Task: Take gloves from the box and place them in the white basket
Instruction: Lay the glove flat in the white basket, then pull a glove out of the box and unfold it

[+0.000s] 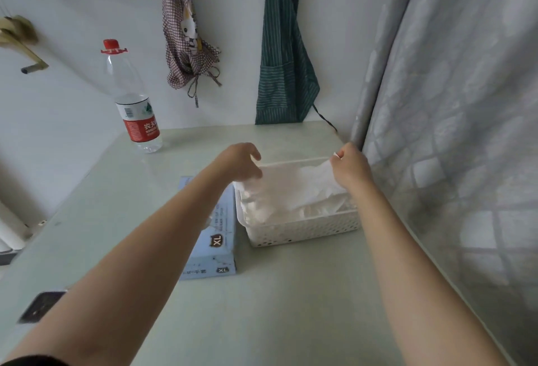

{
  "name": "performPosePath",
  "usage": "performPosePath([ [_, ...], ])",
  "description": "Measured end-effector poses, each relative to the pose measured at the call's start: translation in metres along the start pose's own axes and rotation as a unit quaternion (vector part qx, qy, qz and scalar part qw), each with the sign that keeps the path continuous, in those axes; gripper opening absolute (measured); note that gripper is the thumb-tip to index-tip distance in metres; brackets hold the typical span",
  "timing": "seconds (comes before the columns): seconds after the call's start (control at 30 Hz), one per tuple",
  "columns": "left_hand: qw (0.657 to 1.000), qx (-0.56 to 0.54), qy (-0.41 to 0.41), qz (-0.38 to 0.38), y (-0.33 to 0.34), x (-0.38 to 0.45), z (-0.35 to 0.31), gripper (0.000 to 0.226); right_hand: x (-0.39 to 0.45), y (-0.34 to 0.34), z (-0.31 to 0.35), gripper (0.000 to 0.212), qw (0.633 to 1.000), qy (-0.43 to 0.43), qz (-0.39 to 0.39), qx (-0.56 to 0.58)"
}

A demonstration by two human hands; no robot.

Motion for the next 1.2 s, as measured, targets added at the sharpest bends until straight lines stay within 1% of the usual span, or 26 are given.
performPosePath([
  [0.07, 0.995, 0.062, 0.027, -0.074, 0.011, 0.005, -0.006, 0.032, 0.002, -0.001, -0.010, 0.023, 1.000, -0.007, -0.005, -0.027],
  [0.13, 0.988, 0.054, 0.100, -0.104, 0.027, 0.005, -0.015, 0.026, 0.004, -0.001, -0.015, 0.021, 0.999, -0.022, -0.008, -0.045],
  [0.2, 0.978, 0.096, 0.168, -0.075, 0.045, 0.004, -0.025, 0.034, 0.005, 0.001, -0.018, 0.020, 0.997, -0.038, -0.014, -0.066],
  [0.23, 0.973, 0.141, 0.177, -0.048, 0.054, 0.003, -0.028, 0.041, 0.006, 0.002, -0.019, 0.020, 0.995, -0.045, -0.017, -0.083],
  [0.3, 0.969, 0.197, 0.151, 0.015, 0.066, 0.003, -0.027, 0.055, 0.007, 0.004, -0.024, 0.019, 0.990, -0.059, -0.025, -0.124],
  [0.37, 0.968, 0.212, 0.114, 0.066, 0.074, 0.005, -0.020, 0.066, 0.008, 0.005, -0.029, 0.018, 0.981, -0.076, -0.033, -0.178],
  [0.43, 0.964, 0.227, 0.105, 0.087, 0.076, 0.004, -0.013, 0.071, 0.007, 0.007, -0.032, 0.017, 0.968, -0.087, -0.037, -0.234],
  [0.47, 0.965, 0.222, 0.111, 0.078, 0.074, 0.003, -0.011, 0.072, 0.006, 0.007, -0.032, 0.018, 0.963, -0.084, -0.041, -0.251],
  [0.53, 0.977, 0.165, 0.135, 0.030, 0.061, -0.003, -0.007, 0.065, 0.003, 0.005, -0.029, 0.021, 0.960, -0.071, -0.067, -0.264],
  [0.6, 0.984, 0.074, 0.157, -0.051, 0.040, -0.011, 0.003, 0.046, 0.000, 0.005, -0.018, 0.022, 0.955, -0.069, -0.104, -0.269],
  [0.63, 0.982, 0.038, 0.158, -0.097, 0.030, -0.015, 0.011, 0.034, -0.002, 0.006, -0.009, 0.021, 0.954, -0.079, -0.118, -0.263],
  [0.7, 0.976, -0.019, 0.128, -0.175, 0.014, -0.022, 0.031, 0.015, -0.008, 0.012, 0.016, 0.016, 0.957, -0.119, -0.127, -0.230],
  [0.73, 0.974, -0.048, 0.093, -0.202, 0.005, -0.029, 0.053, 0.014, -0.014, 0.024, 0.039, 0.013, 0.959, -0.152, -0.118, -0.209],
  [0.8, 0.972, -0.079, 0.037, -0.219, 0.002, -0.031, 0.068, 0.017, -0.023, 0.033, 0.062, 0.012, 0.963, -0.198, -0.095, -0.156],
  [0.83, 0.971, -0.081, 0.009, -0.223, 0.000, -0.034, 0.080, 0.019, -0.030, 0.044, 0.077, 0.012, 0.962, -0.229, -0.070, -0.132],
  [0.9, 0.972, -0.074, -0.036, -0.218, -0.002, -0.040, 0.109, 0.020, -0.046, 0.072, 0.109, 0.011, 0.957, -0.276, 0.014, -0.090],
  [0.97, 0.974, -0.069, -0.061, -0.207, 0.000, -0.047, 0.132, 0.020, -0.062, 0.101, 0.133, 0.012, 0.946, -0.292, 0.118, -0.073],
  [1.03, 0.974, -0.073, -0.064, -0.204, 0.004, -0.053, 0.149, 0.019, -0.076, 0.130, 0.150, 0.017, 0.924, -0.303, 0.198, -0.121],
  [1.1, 0.970, -0.092, -0.049, -0.219, 0.011, -0.056, 0.159, 0.016, -0.088, 0.151, 0.157, 0.019, 0.895, -0.308, 0.236, -0.222],
  [1.13, 0.967, -0.106, -0.040, -0.230, 0.014, -0.057, 0.163, 0.015, -0.092, 0.160, 0.159, 0.019, 0.880, -0.306, 0.238, -0.274],
  [1.2, 0.962, -0.126, -0.029, -0.242, 0.020, -0.058, 0.167, 0.012, -0.098, 0.171, 0.158, 0.020, 0.856, -0.306, 0.213, -0.357],
])
Point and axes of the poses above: each hand's wrist, its own x-axis towards the middle knuckle, its own y-axis out of the palm, z = x × y, the point moved 1 cm from there along x, towards the middle knuckle, and after that the axes turned 8 degrees about z, right-handed, at the moved point
